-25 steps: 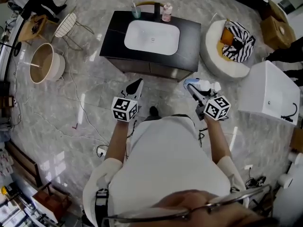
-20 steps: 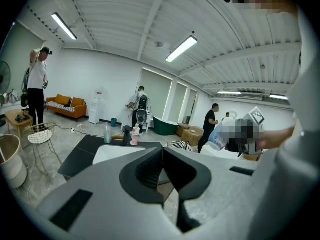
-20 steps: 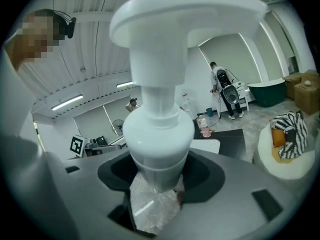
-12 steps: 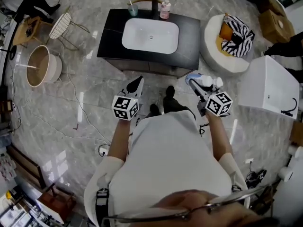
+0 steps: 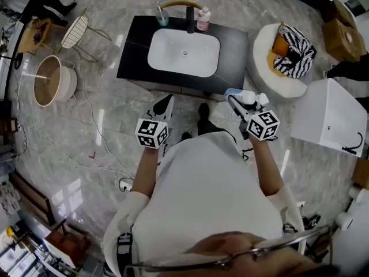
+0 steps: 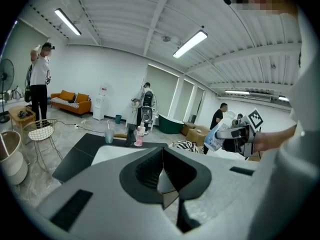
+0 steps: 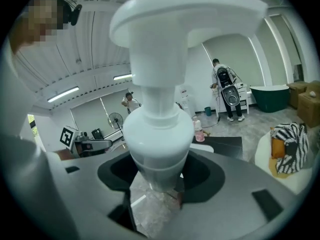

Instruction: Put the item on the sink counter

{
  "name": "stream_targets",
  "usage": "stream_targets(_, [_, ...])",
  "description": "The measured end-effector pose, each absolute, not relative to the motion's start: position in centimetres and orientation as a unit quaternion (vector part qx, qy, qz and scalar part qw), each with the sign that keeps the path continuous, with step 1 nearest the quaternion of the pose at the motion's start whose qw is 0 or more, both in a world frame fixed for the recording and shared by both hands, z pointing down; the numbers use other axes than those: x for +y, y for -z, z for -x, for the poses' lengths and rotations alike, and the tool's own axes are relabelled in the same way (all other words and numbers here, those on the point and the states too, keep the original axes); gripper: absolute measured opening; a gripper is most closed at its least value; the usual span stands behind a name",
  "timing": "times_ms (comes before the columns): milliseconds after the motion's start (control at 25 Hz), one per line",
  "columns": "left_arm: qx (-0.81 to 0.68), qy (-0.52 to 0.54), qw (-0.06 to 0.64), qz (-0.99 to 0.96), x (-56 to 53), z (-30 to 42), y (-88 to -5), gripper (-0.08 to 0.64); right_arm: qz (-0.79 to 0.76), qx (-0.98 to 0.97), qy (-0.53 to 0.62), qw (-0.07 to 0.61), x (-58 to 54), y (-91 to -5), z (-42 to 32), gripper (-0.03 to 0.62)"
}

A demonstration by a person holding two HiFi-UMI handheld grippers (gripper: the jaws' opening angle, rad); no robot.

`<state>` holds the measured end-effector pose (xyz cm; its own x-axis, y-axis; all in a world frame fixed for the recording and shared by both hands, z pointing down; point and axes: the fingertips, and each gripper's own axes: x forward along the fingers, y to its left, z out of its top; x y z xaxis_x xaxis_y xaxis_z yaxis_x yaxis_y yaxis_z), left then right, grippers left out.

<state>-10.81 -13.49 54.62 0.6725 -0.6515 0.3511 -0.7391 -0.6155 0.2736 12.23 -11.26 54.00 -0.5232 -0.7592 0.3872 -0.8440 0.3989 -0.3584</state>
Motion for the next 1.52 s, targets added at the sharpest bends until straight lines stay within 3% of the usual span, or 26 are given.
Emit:
stream_targets(840, [-0.412, -0.146, 0.209, -0.875, -25.2, 1.6, -56.6, 0.005, -0.444, -0.837, -0.220, 0.231, -31.4, -64.0, -20.8, 0.255])
stream_targets(1520, [-0.423, -0.178, 0.220, -0.861, -29.4, -0.9, -59.6, 0.005, -0.399, -0.842, -0.185, 0.312, -45.0, -73.7, -21.5, 0.256])
